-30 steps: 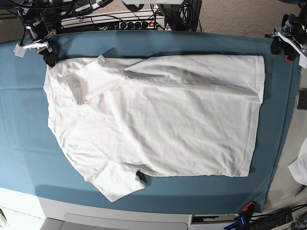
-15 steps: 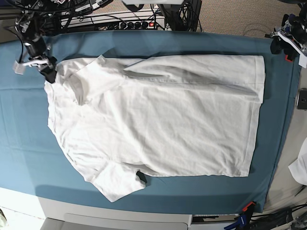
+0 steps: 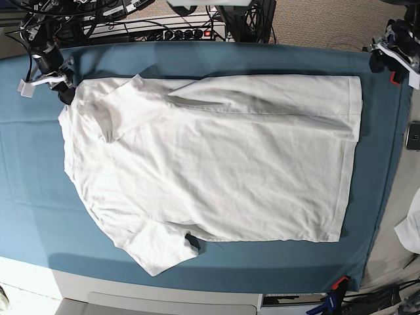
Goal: Fold the T-shirt properly
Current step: 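Regrasp the shirt's shoulder and hem corner with both grippers and smooth it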
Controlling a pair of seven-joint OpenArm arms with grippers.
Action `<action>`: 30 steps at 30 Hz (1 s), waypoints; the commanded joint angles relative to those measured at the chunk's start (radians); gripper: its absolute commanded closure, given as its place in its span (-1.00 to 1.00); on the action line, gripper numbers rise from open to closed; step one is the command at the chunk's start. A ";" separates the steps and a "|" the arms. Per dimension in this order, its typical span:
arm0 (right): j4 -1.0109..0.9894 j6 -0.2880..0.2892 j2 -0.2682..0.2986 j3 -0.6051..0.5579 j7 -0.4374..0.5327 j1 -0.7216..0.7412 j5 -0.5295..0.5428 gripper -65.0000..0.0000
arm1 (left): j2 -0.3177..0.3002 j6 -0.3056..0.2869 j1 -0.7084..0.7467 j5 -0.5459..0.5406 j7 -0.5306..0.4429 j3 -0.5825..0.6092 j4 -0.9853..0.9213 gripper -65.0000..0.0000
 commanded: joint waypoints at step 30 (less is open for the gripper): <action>0.108 0.011 0.043 0.010 0.000 -0.121 0.026 1.00 | -0.005 -0.113 -0.138 -0.089 0.051 0.174 -0.161 1.00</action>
